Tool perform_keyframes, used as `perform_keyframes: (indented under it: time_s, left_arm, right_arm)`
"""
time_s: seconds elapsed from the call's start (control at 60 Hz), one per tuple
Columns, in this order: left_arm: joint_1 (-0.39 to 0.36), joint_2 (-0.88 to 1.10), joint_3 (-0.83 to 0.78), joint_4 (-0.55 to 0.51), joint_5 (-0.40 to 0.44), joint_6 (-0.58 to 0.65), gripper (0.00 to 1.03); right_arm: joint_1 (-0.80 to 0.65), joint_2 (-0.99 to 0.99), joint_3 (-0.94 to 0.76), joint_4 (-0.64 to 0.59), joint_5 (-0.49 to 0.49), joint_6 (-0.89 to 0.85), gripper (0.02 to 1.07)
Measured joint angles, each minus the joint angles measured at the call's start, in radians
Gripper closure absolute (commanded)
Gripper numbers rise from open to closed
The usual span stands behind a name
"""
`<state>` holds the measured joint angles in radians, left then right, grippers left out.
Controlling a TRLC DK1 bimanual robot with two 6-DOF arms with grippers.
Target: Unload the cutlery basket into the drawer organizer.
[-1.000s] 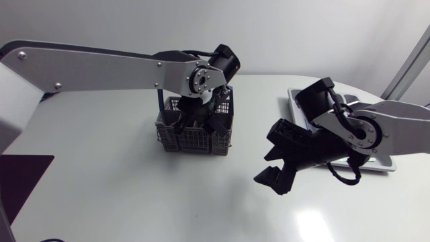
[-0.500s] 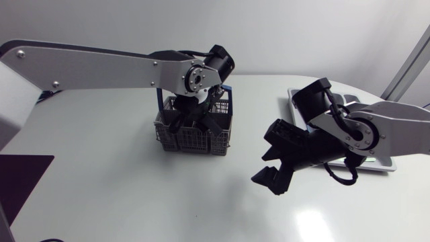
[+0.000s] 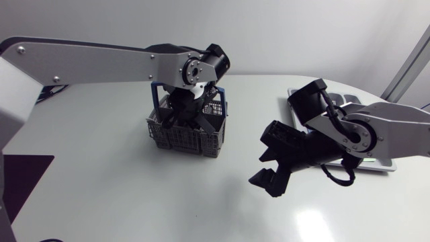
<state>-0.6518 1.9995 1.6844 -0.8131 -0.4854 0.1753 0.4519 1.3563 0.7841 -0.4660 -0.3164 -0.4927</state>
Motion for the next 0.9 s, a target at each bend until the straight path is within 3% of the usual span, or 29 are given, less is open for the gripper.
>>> perform_keyframes:
  time_s: [0.067,0.65,0.9]
  left_arm:
    - [0.002,0.006,0.011,-0.017,-0.003,0.000,1.00]
    - [0.001,0.008,0.024,-0.039,-0.014,0.000,1.00]
    - [0.001,-0.046,0.010,-0.042,-0.014,0.006,1.00]
  right_arm:
    - [0.001,0.000,0.000,0.000,0.000,0.001,0.14]
    - [0.079,0.002,0.000,0.061,0.003,0.031,0.14]
    - [0.102,0.051,0.002,0.154,0.006,0.069,0.14]
